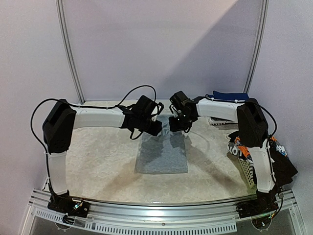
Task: Fold and stack the mixed laundry pile
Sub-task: Smooth out the 2/3-rectangle-folded tank top at the center of the board.
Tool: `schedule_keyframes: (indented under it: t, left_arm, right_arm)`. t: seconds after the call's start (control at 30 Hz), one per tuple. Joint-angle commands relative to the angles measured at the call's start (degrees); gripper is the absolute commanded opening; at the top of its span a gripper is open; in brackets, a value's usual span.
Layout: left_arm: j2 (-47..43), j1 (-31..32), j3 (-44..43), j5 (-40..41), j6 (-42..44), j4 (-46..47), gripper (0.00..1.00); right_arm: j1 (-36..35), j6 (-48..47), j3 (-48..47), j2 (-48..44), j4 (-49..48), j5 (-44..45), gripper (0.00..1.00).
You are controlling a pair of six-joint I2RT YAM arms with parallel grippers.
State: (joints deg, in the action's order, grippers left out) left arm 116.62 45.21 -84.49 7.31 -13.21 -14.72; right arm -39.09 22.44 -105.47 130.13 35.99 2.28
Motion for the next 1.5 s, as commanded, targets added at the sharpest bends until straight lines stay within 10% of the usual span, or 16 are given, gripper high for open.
schedule_keyframes:
  t: [0.0, 0.17, 0.6, 1.47]
  left_arm:
    - [-8.7, 0.6, 7.3, 3.6, -2.0, -4.1, 0.51]
    - [-17.3, 3.8, 17.4, 6.4, -5.1, -7.4, 0.66]
    - [-29.9, 10.3, 35.7, -0.1, -16.2, -7.1, 0.65]
    - [-25.7, 10.7, 45.9, -3.7, -21.4, 7.3, 0.49]
  right_arm:
    - [0.2, -0.1, 7.0, -5.9, 0.2, 1.4, 0.41]
    - [-0.1, 1.3, 23.5, -19.7, -5.3, -1.6, 0.52]
    - [-2.9, 13.8, 57.3, -40.0, -21.9, -24.9, 0.63]
    - [-6.0, 18.5, 62.9, -31.7, -30.0, -26.1, 0.22]
